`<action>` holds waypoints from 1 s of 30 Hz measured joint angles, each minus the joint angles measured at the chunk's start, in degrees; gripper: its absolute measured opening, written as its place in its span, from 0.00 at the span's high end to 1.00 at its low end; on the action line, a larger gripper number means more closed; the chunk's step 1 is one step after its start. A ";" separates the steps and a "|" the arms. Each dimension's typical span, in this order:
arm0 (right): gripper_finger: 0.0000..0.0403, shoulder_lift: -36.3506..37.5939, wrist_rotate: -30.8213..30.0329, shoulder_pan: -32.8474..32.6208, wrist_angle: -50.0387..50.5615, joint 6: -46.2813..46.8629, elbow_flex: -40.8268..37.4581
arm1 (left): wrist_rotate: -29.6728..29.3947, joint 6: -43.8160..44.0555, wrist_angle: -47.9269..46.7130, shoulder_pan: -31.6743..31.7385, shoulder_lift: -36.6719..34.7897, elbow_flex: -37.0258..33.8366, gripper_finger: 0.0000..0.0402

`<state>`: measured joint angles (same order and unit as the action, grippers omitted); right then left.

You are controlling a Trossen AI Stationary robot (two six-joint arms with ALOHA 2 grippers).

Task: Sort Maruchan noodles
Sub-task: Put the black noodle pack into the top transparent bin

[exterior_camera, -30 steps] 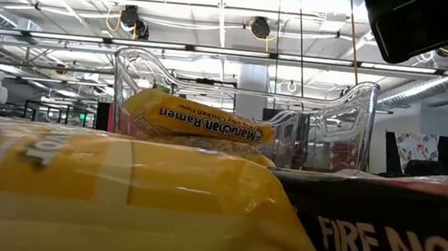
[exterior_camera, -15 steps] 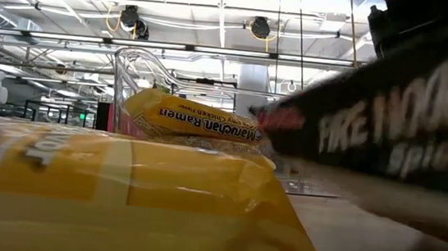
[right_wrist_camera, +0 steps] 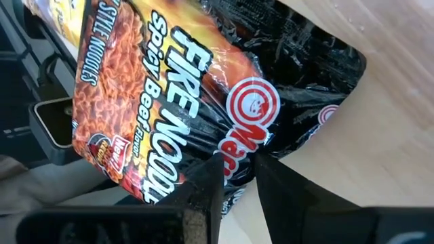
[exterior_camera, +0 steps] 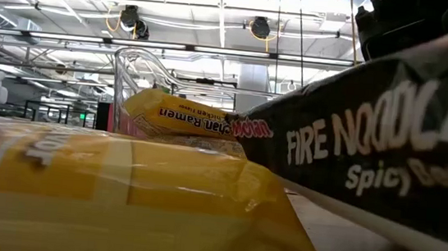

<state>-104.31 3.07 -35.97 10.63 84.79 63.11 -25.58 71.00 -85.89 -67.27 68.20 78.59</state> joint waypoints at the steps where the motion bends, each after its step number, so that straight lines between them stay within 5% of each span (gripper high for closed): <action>1: 0.80 0.00 0.00 0.03 0.00 -0.51 0.00 | 0.00 -0.02 0.00 0.00 0.00 0.00 0.79; 24: 0.80 -4.83 1.09 2.97 -10.15 -5.45 0.11 | 0.00 -0.42 -0.02 0.00 0.02 0.00 0.79; 30: 0.91 -4.92 1.52 3.07 -10.09 -5.98 0.09 | 0.00 -0.37 0.00 -0.01 0.02 0.00 0.79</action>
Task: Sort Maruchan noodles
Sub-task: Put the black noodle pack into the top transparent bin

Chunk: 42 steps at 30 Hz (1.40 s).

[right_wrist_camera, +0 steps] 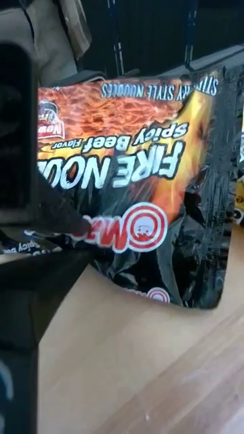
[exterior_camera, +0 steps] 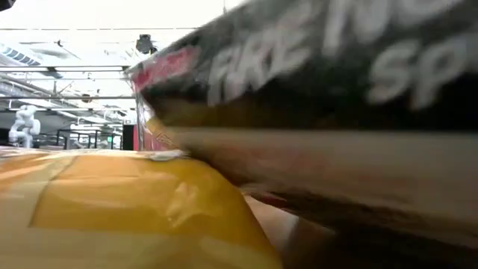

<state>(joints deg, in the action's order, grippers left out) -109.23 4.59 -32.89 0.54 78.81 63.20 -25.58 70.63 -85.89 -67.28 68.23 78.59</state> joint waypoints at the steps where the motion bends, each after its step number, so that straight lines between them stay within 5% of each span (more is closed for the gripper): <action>1: 0.94 -0.01 0.08 0.06 0.05 -0.03 0.00 | 0.00 0.00 -0.01 0.01 0.00 0.00 0.79; 19: 1.00 3.10 1.73 0.38 2.02 -4.34 -0.21 | 0.00 0.37 -0.02 0.00 0.00 0.00 0.79; 30: 1.00 9.54 1.36 0.42 13.18 -5.16 -0.15 | -0.16 0.35 -0.02 -0.01 0.00 0.00 0.79; 42: 1.00 11.10 -0.06 0.58 16.53 -6.12 -0.15 | -9.56 0.91 4.48 3.76 -0.01 -1.48 0.79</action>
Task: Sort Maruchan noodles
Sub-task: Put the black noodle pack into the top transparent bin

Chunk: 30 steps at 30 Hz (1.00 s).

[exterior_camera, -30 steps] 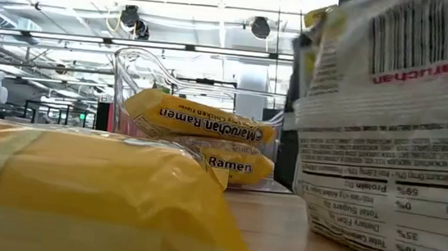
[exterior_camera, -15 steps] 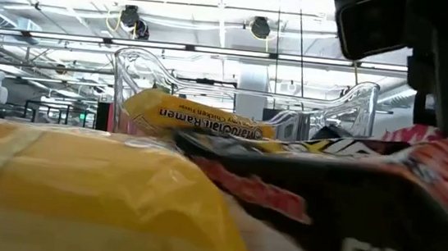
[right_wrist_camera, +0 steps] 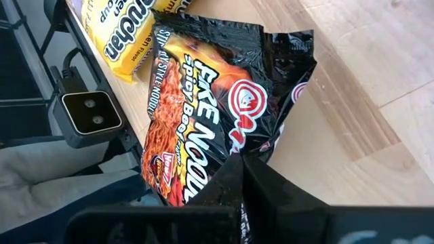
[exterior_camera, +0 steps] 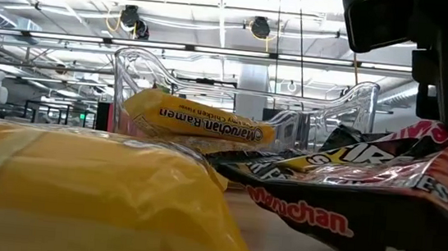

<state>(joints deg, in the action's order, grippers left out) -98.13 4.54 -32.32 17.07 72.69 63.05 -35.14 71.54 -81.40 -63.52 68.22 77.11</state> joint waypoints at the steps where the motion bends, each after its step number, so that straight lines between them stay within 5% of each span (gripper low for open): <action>1: 1.00 0.00 -0.01 0.00 -0.02 -0.27 0.00 | -0.66 -1.87 1.85 0.47 0.01 -0.63 0.79; 12: 1.00 0.20 1.72 0.00 -0.02 -1.40 0.07 | -0.65 -34.78 35.24 8.60 0.05 -20.12 0.79; 17: 1.00 1.37 1.73 0.00 0.01 -1.69 0.07 | 6.25 -43.01 54.97 13.36 0.05 -27.96 0.79; 22: 1.00 4.28 1.24 0.13 0.93 -3.53 0.09 | 18.29 -47.42 73.54 19.70 0.03 -33.96 0.79; 30: 1.00 4.94 -0.04 0.07 2.07 -3.07 0.11 | 30.65 -40.30 90.42 29.13 1.51 -40.33 0.79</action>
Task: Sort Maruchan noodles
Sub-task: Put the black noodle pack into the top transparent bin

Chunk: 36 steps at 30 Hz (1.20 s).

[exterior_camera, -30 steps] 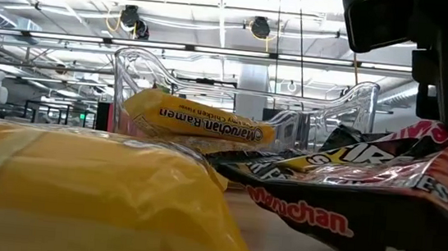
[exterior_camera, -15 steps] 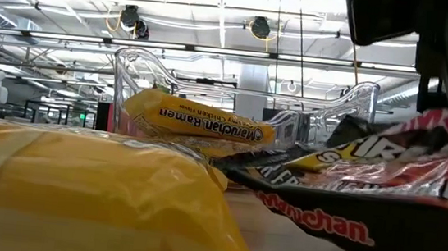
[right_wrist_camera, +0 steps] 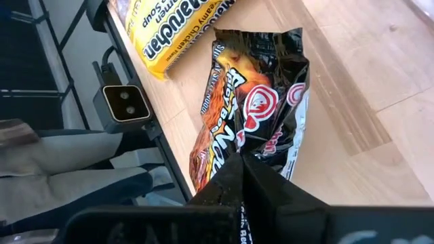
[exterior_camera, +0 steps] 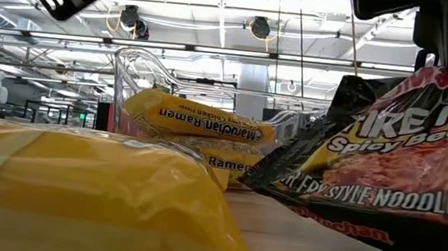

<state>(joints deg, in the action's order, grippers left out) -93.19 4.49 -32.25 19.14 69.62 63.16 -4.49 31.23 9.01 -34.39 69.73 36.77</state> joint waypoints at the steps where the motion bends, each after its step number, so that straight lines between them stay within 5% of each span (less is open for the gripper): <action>1: 1.00 0.00 0.00 0.02 0.02 -0.11 0.00 | 1.32 0.94 0.90 0.64 0.96 0.00 0.79; 7: 1.00 0.00 0.00 0.06 0.04 -0.10 0.00 | 9.02 3.81 12.56 2.43 10.77 -0.09 0.79; 13: 1.00 0.00 0.02 0.06 0.04 -0.25 0.00 | 9.56 2.27 23.00 2.40 17.65 -0.05 0.79; 21: 1.00 0.00 0.00 0.06 0.04 -0.87 0.00 | 4.44 -9.55 22.90 2.42 27.85 5.50 0.79; 30: 1.00 -0.01 0.27 0.04 0.08 -1.33 0.00 | 3.64 -10.10 19.40 1.36 33.86 12.89 0.79; 36: 1.00 -0.02 1.81 -0.03 1.13 -2.96 -0.02 | -8.64 -8.95 8.68 -3.55 32.65 18.42 0.79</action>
<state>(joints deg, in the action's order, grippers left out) -93.21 6.30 -32.27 20.27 66.66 63.13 -13.13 22.28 17.69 -37.94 102.38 55.19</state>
